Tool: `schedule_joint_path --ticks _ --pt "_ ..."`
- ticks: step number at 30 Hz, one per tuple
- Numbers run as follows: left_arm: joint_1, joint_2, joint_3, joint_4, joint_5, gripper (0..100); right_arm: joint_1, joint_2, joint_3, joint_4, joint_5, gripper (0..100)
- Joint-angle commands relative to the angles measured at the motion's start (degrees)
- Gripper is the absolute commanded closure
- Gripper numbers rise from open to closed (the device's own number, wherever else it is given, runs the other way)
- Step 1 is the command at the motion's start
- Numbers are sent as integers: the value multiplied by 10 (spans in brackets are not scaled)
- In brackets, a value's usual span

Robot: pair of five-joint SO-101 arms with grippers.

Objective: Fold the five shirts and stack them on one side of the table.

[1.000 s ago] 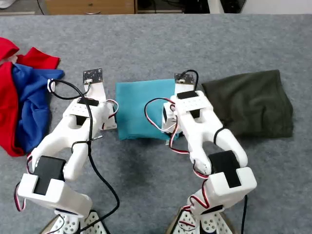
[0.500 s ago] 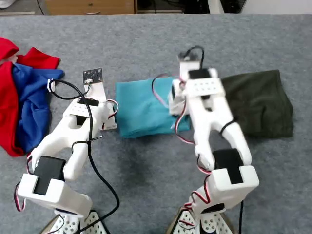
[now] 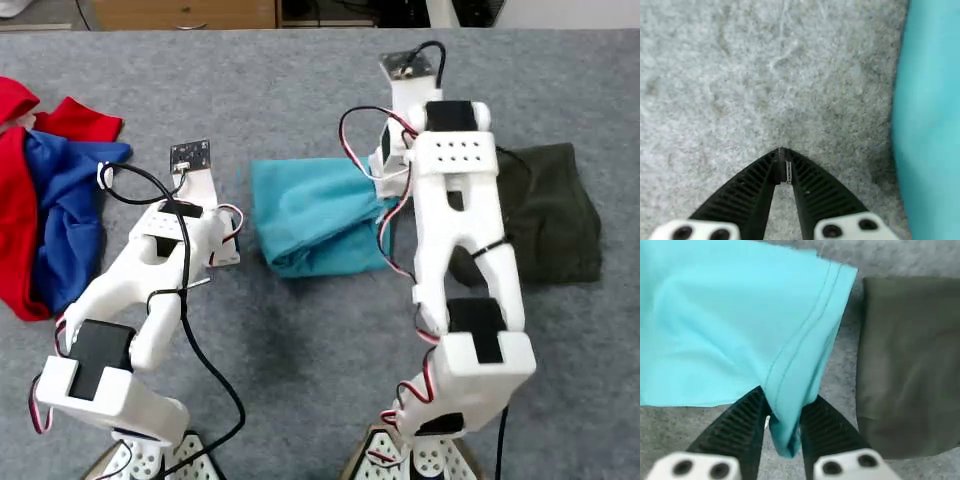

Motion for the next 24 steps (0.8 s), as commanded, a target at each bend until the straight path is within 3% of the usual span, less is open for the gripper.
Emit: schedule_joint_path --ticks 1,10,15,19,24 --pt "-17 -1 -19 -1 4 981 -25 19 10 -5 3 996" --pt "-40 -1 -45 9 4 981 -48 49 27 -11 -18 996" --pt "-57 -29 -153 142 4 981 -58 50 84 -48 -44 996" --pt "-33 -70 -230 207 4 981 -63 50 153 -122 -51 996" --pt "42 -83 -246 219 4 981 -47 48 179 -151 -69 989"
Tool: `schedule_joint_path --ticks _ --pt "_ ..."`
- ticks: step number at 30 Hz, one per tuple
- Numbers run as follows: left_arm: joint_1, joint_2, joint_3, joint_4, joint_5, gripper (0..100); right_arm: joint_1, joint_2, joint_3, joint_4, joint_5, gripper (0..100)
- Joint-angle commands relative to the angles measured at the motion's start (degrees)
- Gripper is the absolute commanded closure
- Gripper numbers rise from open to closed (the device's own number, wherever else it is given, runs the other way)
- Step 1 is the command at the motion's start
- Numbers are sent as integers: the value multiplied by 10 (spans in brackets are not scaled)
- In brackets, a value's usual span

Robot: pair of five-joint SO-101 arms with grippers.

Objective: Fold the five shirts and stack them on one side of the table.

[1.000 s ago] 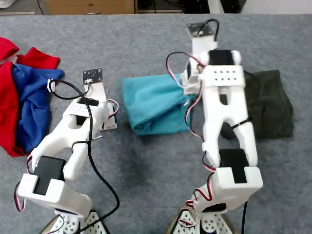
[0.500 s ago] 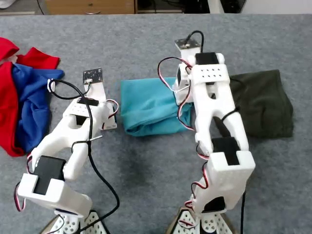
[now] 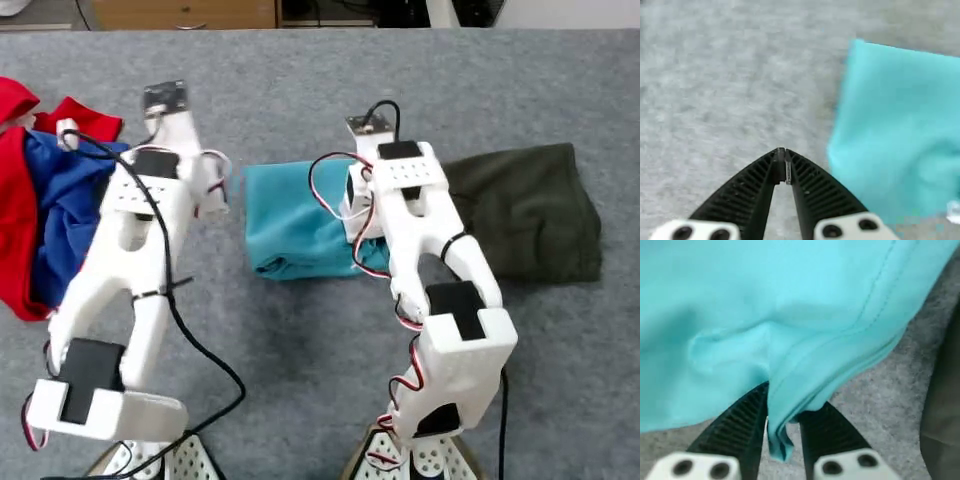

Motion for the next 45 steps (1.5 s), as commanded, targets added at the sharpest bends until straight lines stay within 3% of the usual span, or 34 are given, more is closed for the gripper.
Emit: schedule_joint_path --ticks 1,10,19,23,26,34,45 --pt "55 -23 -21 7 4 981 8 -7 6 -11 -10 978" --pt "103 82 109 -130 3 981 19 -9 1 57 -6 927" --pt "101 147 71 -74 1 981 29 -70 2 62 -6 920" --pt "100 147 75 -74 -4 981 36 -75 3 64 -6 832" --pt "100 147 73 -71 -30 981 35 -73 6 65 -8 786" --pt "47 146 75 -70 -88 981 32 -73 19 58 -11 782" --pt "69 149 71 -84 -84 981 29 -73 96 -76 -63 780"
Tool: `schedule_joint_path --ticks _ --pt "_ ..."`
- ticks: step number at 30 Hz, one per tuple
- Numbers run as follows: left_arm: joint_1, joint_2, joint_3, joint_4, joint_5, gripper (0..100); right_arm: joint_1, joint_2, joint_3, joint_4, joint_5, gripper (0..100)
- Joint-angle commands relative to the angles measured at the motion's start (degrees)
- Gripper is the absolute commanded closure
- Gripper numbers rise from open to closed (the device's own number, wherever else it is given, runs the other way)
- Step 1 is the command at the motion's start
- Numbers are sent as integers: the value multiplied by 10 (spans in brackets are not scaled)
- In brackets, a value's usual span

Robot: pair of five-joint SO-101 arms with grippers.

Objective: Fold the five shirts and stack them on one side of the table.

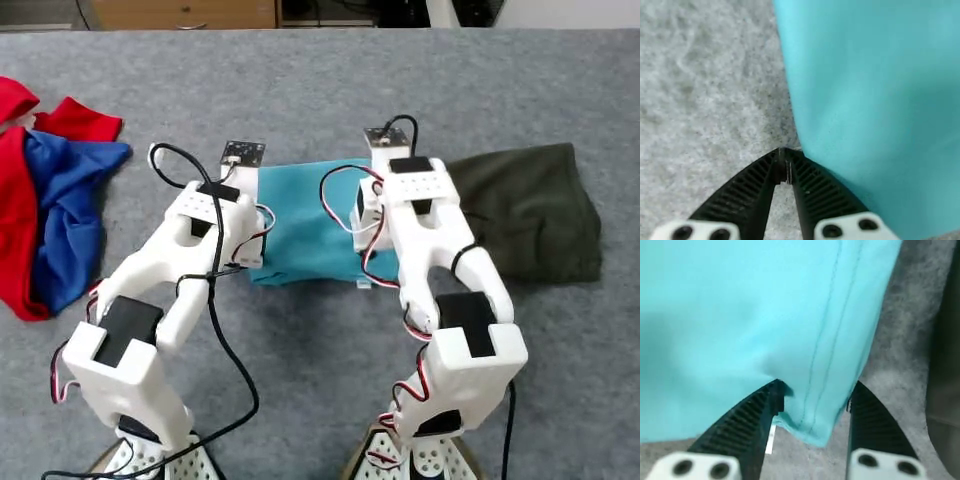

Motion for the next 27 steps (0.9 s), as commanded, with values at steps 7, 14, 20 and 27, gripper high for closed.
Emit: schedule_joint_path --ticks 7,14,20,27 --pt "-3 -3 -8 -7 -1 981 -29 -29 0 -22 -56 776" --pt "-3 -2 -7 -7 0 981 -29 -26 3 -22 -80 511" --pt "-3 -2 -7 -6 0 981 -37 7 0 -25 -85 565" --pt "-3 -2 -6 -5 22 981 -64 86 -1 -40 -84 697"
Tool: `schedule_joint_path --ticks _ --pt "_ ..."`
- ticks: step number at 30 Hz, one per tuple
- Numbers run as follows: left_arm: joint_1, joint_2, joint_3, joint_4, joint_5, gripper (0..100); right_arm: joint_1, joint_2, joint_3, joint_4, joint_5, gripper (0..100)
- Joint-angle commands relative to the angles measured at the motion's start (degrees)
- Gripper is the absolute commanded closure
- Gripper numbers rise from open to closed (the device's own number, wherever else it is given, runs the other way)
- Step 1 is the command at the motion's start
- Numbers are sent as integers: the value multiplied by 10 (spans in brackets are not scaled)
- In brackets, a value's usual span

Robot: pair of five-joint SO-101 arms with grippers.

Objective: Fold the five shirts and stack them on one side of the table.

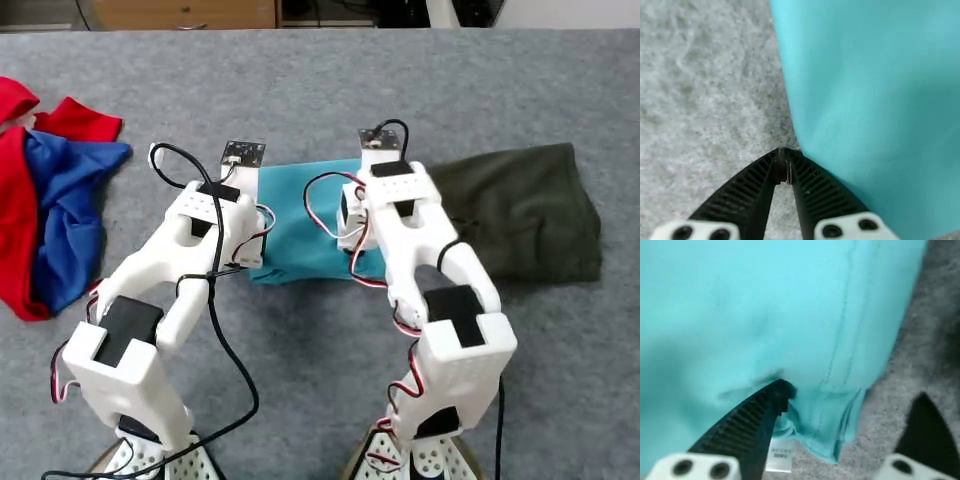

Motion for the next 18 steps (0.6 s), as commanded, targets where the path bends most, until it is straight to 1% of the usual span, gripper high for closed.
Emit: schedule_joint_path --ticks 1,7,13,18 --pt "-3 -2 -6 -5 24 981 -22 37 4 -14 -3 712" --pt "-4 -5 3 -8 25 981 -18 42 -12 -12 -2 831" --pt "-4 -5 2 -8 25 981 -17 42 -12 -12 -1 988" --pt "-4 -5 2 -8 25 981 2 37 -31 13 -2 998"
